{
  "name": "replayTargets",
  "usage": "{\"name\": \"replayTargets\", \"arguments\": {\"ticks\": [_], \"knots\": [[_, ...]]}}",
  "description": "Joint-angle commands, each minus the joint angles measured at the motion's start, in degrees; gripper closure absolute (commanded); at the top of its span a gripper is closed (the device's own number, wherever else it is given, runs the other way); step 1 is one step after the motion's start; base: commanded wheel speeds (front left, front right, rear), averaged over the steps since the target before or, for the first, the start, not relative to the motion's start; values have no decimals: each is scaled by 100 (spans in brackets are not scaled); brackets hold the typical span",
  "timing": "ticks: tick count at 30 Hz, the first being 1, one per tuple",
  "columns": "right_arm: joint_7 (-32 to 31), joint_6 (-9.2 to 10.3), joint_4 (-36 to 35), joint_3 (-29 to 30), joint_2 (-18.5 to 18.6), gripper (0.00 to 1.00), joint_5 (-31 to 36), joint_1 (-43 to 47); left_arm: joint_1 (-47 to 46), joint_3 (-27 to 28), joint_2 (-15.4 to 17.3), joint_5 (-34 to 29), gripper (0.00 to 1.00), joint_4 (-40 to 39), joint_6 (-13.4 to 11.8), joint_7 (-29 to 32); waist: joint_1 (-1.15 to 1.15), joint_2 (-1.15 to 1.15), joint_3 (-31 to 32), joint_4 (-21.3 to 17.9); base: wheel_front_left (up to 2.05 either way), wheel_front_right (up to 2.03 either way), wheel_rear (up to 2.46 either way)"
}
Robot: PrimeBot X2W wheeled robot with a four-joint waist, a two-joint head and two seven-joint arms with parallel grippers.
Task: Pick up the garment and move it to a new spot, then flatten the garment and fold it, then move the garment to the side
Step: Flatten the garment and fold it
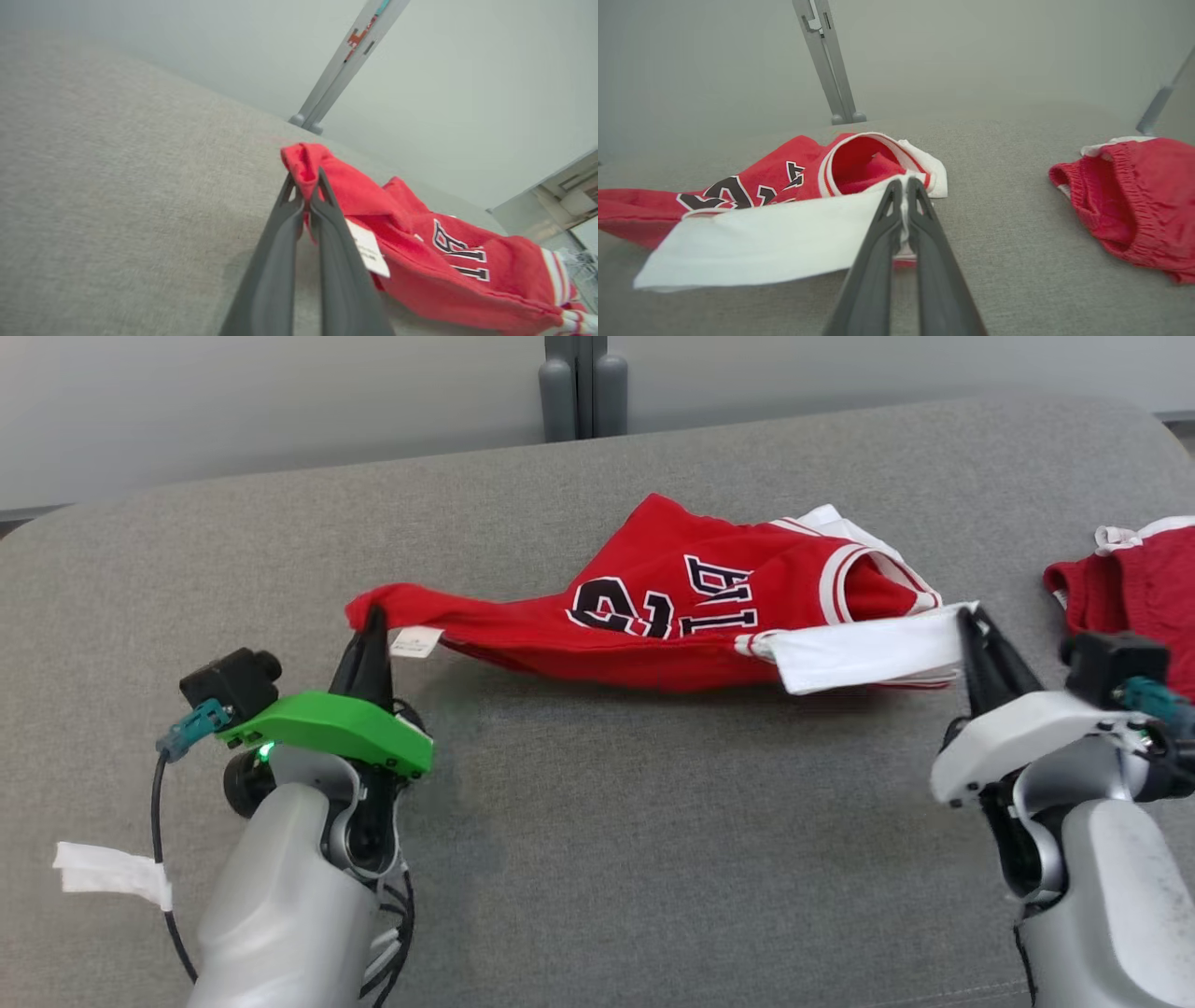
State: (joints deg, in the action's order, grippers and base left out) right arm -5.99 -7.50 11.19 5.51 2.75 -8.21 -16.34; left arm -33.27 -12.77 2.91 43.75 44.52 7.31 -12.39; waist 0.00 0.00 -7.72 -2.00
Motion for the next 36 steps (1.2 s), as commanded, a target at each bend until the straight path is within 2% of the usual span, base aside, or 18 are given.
{"name": "replayTargets", "arguments": {"ticks": [1,6,9,13,15,16,17,19,23,24,28,31,34,36], "knots": [[-29,2,-415,98,27,100,-66,107,146,-116,12,169,100,-387,23,44,0,0,217,-47,0,0,0],[-287,2,-1764,311,118,100,-32,139,377,-287,12,1467,100,-1926,25,374,0,0,334,-105,0,0,0],[-432,2,-2376,299,210,100,-72,-87,327,-387,11,1982,100,-2683,-11,723,0,0,313,-173,0,0,0],[-685,2,-2734,209,376,100,-53,-461,94,-498,15,2534,100,-3496,-323,1231,0,0,138,-266,0,0,0],[-802,1,-2709,129,479,100,-90,-753,-72,-561,28,2605,100,-3731,-522,1478,0,0,-46,-319,0,0,0],[-831,2,-2629,85,515,100,-150,-894,-157,-572,67,2596,100,-3791,-605,1574,0,0,-147,-351,0,0,0],[-910,2,-2269,5,605,100,-251,-1261,-380,-533,76,2691,100,-3801,-787,1760,0,0,-395,-420,0,0,0],[-959,1,-1708,-98,559,100,-469,-1813,-727,-369,106,2783,100,-3651,-980,1869,0,0,-709,-524,0,0,0],[-737,1,-542,-417,622,100,-556,-3039,-1551,28,225,2880,100,-3109,-1214,1870,0,0,-1275,-749,0,0,0],[-460,4,131,-502,655,100,-488,-3694,-2143,-79,585,2312,100,-2831,-1000,1712,0,0,-1512,-808,0,0,0],[278,1,1277,-326,469,100,-280,-4906,-3006,204,566,2178,100,-2116,-640,1036,0,0,-1830,-855,0,0,0],[981,1,1774,-234,401,100,-39,-5654,-3644,241,716,1844,100,-1750,-389,540,0,0,-1906,-871,0,0,0],[1734,1,2112,-140,338,100,129,-6293,-4092,268,649,1734,100,-1531,-151,107,0,0,-1897,-838,0,0,0],[1992,3,2190,-55,336,100,248,-6657,-4343,296,685,1708,100,-1534,-49,-62,0,0,-1876,-810,0,0,0]]}}
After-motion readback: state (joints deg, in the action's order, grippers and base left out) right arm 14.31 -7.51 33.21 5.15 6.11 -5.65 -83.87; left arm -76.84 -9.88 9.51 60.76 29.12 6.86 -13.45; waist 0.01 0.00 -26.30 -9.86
